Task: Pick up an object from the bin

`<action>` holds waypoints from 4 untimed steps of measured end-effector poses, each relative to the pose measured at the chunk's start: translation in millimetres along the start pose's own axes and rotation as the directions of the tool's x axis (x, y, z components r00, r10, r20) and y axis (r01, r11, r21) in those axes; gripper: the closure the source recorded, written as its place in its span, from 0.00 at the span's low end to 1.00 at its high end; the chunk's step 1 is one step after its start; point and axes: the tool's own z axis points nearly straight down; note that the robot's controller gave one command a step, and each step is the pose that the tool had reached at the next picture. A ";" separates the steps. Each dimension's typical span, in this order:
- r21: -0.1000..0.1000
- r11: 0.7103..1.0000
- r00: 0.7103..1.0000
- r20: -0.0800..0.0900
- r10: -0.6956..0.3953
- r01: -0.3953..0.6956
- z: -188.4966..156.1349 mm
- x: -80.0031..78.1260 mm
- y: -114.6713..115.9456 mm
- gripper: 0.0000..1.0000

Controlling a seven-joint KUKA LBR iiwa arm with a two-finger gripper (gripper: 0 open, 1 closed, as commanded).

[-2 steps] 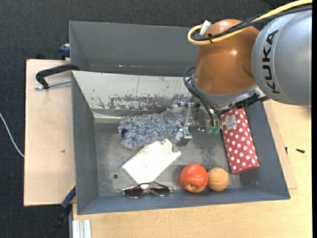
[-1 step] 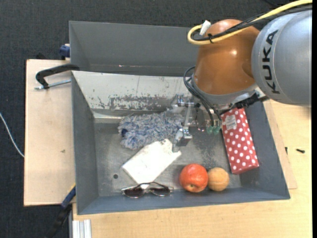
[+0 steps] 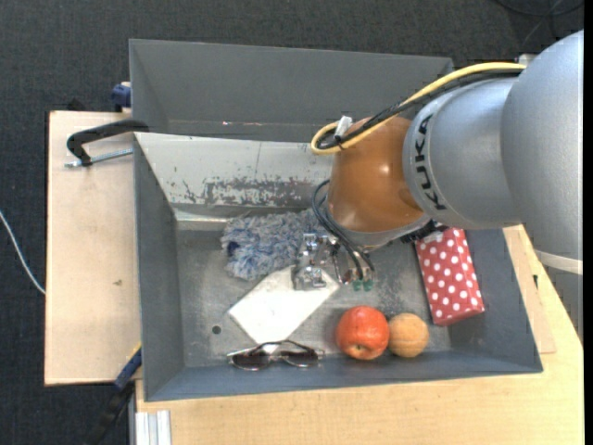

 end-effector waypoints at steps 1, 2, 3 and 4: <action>0.000 1.000 1.000 0.000 0.000 0.000 0.0 0.0 0.0 1.00; -0.002 0.979 0.979 0.003 0.206 -0.206 -88.8 -39.2 55.1 0.00; 0.001 0.978 0.978 -0.002 0.206 -0.206 -86.6 -37.9 53.9 0.00; -0.001 0.987 0.987 0.003 0.163 -0.163 -38.5 -46.9 43.7 0.00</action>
Offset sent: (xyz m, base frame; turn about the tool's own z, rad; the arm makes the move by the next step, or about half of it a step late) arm 0.0339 0.0539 0.0858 0.2102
